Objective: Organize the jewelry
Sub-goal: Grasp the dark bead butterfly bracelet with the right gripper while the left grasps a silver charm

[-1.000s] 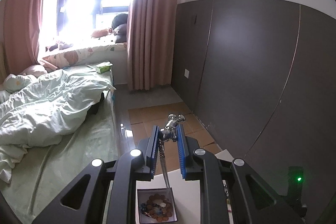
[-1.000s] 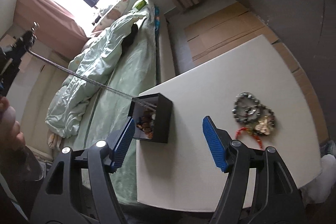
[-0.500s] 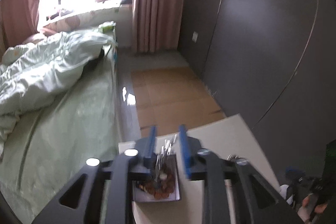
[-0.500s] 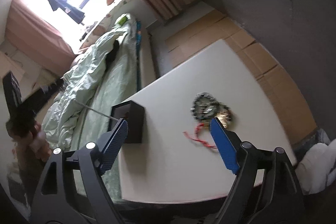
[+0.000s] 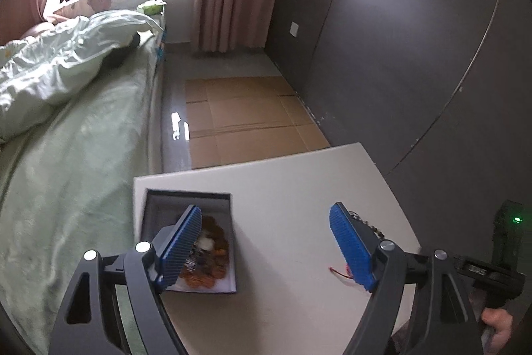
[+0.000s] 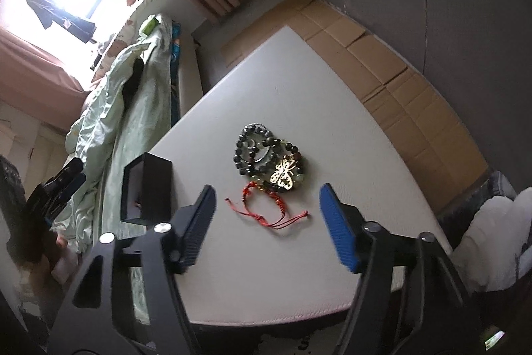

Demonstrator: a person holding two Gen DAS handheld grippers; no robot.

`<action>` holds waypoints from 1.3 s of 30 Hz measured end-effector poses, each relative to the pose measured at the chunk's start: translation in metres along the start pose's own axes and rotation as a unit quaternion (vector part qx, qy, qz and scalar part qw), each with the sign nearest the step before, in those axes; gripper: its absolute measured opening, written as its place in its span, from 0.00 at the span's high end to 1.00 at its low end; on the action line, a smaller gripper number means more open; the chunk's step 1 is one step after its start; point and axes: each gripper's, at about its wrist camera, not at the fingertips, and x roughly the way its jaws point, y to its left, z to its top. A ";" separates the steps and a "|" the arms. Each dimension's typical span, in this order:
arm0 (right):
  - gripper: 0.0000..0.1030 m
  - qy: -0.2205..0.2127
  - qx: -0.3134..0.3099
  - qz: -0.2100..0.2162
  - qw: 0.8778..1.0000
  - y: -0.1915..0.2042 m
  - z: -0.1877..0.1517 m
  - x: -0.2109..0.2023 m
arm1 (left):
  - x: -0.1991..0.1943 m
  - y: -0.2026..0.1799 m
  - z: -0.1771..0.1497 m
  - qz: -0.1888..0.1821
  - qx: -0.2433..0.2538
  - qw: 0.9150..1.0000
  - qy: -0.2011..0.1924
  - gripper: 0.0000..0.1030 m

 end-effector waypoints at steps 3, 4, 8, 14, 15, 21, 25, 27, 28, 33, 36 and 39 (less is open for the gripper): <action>0.51 0.006 0.005 -0.002 1.000 -0.003 0.007 0.015 | 0.011 -0.010 -0.007 -0.011 -0.004 1.000 0.006 0.25; 0.55 0.009 0.005 -0.005 1.000 -0.004 0.011 0.022 | 0.016 -0.013 -0.010 -0.015 -0.006 1.000 0.010 0.25; 0.58 0.022 -0.003 -0.027 0.999 -0.004 0.020 0.045 | 0.036 -0.020 -0.019 -0.027 -0.014 0.999 0.030 0.26; 0.58 0.035 -0.027 -0.062 0.997 -0.002 0.028 0.072 | 0.061 -0.028 -0.026 -0.032 -0.014 0.998 0.048 0.27; 0.58 0.038 -0.032 -0.068 0.996 -0.001 0.029 0.074 | 0.065 -0.030 -0.026 -0.033 -0.013 0.998 0.050 0.27; 0.59 0.043 -0.065 -0.105 0.991 0.006 0.033 0.089 | 0.083 -0.037 -0.026 -0.037 -0.012 0.997 0.062 0.29; 0.76 0.041 -0.102 -0.144 0.983 0.015 0.032 0.097 | 0.099 -0.042 -0.027 -0.036 -0.013 0.997 0.074 0.31; 0.91 0.047 -0.089 -0.115 0.988 0.009 0.032 0.098 | 0.107 -0.047 -0.029 -0.037 -0.012 0.996 0.082 0.33; 0.91 0.049 -0.074 -0.100 0.991 0.004 0.032 0.097 | 0.110 -0.049 -0.030 -0.038 -0.010 0.996 0.086 0.35; 0.91 0.024 -0.027 -0.032 0.999 -0.015 0.032 0.078 | 0.136 -0.063 -0.038 -0.051 -0.013 0.992 0.115 0.48; 0.91 0.003 0.008 0.020 1.000 -0.027 0.033 0.062 | 0.151 -0.073 -0.043 -0.062 -0.014 0.989 0.132 0.57; 0.91 -0.004 0.024 0.058 0.998 -0.033 0.036 0.053 | 0.161 -0.081 -0.046 -0.066 -0.014 0.987 0.144 0.62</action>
